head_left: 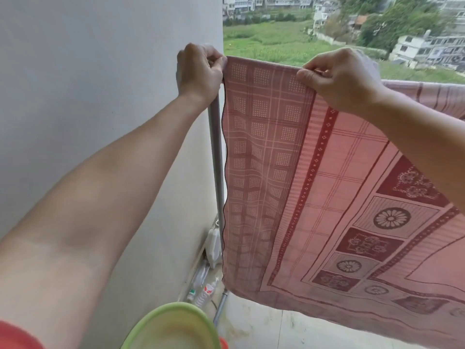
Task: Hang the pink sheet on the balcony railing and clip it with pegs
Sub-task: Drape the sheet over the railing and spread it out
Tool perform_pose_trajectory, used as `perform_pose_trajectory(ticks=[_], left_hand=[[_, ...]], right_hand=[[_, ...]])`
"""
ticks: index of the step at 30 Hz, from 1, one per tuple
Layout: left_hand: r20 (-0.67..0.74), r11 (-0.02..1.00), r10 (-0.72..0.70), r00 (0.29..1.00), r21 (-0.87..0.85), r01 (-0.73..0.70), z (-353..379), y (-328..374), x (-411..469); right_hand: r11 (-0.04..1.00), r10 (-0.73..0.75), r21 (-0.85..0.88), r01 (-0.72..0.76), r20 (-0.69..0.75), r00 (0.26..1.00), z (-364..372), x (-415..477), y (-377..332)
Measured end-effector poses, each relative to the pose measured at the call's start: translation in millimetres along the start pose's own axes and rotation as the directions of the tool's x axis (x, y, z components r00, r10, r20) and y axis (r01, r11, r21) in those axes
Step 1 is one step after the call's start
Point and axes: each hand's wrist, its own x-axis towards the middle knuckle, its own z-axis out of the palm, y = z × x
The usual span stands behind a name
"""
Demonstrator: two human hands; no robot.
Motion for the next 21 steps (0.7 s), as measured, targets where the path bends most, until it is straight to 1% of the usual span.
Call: perform_pose_trajectory(ticks=[3,6,7,8,9,11,13,14,15,17,18,19,21], left_hand=[[-0.078,0.996,-0.068,0.995,-0.068,0.063,-3.5,-8.0,9.6],[-0.183,0.972,-0.208,0.961,-0.146,0.183,-18.3,-26.0,26.5],[-0.194,0.959,-0.253,0.948,-0.175,0.221,-21.7,-31.6,29.9],[-0.174,0.942,-0.298,0.939,-0.214,0.259,-22.3,-37.2,31.9],[-0.117,0.915,-0.341,0.933,-0.271,0.3,-21.3,-42.2,31.2],[0.09,0.812,-0.394,0.915,-0.431,0.393,-18.4,-49.1,26.2],[0.282,0.706,-0.375,0.883,-0.53,0.469,-17.0,-54.0,20.9],[0.321,0.69,-0.348,0.881,-0.549,0.472,-16.2,-54.6,18.9],[0.316,0.694,-0.336,0.888,-0.554,0.459,-15.5,-54.1,17.8],[0.232,0.725,-0.349,0.908,-0.547,0.419,-12.4,-54.6,19.2],[0.18,0.749,-0.359,0.916,-0.53,0.398,-9.8,-55.3,20.7],[0.136,0.774,-0.365,0.921,-0.505,0.381,-7.2,-56.1,21.2],[0.061,0.826,-0.377,0.924,-0.43,0.365,-2.9,-58.2,19.5]], right_hand=[[1.0,0.016,0.011,-0.016,-0.003,1.0,-5.0,2.1,-4.8],[0.999,0.047,-0.014,-0.047,0.021,0.999,-9.9,13.9,-16.1],[0.998,0.055,-0.02,-0.054,0.038,0.998,-7.9,15.3,-19.5],[0.998,0.062,-0.026,-0.06,0.057,0.996,-4.0,15.2,-21.2],[0.997,0.07,-0.037,-0.067,0.074,0.995,1.0,14.6,-20.7],[0.994,0.099,-0.054,-0.094,0.091,0.991,4.6,12.3,-20.8],[0.991,0.133,-0.007,-0.133,0.098,0.986,0.8,14.1,-19.8],[0.989,0.142,0.021,-0.144,0.081,0.987,-2.5,16.1,-18.4],[0.988,0.146,0.044,-0.149,0.054,0.988,-4.6,18.0,-16.5],[0.989,0.144,0.04,-0.146,0.05,0.988,-4.4,18.0,-15.6],[0.992,0.125,-0.013,-0.124,0.08,0.989,-2.2,16.0,-15.9],[0.991,0.097,-0.102,-0.085,0.115,0.989,1.8,13.0,-15.3],[0.966,0.047,-0.259,-0.016,0.114,0.992,8.7,8.7,-14.8]])
